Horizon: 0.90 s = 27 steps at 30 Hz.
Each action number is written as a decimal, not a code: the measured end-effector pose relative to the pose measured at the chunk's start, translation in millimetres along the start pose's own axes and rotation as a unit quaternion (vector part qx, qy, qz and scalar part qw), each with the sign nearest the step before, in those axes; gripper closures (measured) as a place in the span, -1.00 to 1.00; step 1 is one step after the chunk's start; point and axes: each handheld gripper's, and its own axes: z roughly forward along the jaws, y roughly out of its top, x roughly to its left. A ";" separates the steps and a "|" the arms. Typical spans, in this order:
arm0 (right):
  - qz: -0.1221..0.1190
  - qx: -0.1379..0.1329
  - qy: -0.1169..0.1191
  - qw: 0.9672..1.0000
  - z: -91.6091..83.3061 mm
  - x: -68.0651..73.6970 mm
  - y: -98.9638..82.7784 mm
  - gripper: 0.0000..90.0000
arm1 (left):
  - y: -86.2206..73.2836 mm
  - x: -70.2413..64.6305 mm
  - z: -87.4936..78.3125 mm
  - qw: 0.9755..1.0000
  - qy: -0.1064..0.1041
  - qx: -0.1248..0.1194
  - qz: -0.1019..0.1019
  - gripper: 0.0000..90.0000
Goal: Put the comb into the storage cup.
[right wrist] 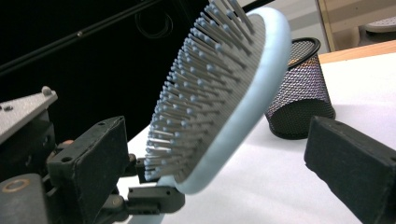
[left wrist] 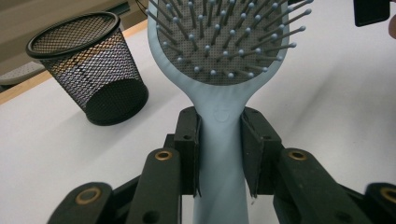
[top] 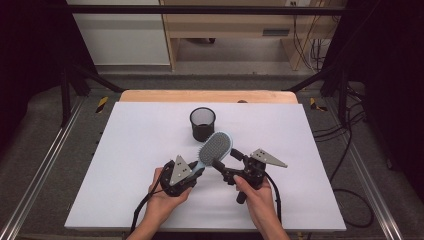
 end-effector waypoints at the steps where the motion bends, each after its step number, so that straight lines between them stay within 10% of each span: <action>1: 0.001 -0.002 0.001 1.000 -0.1 -0.2 0.2 -0.84 | 0.3 -1.5 0.6 1.000 -0.001 -0.001 0.000 0.55; 27: 0.025 -0.012 0.007 1.000 -2.6 -1.7 3.7 -0.58 | 2.9 -17.8 5.9 1.000 -0.020 -0.002 0.016 0.54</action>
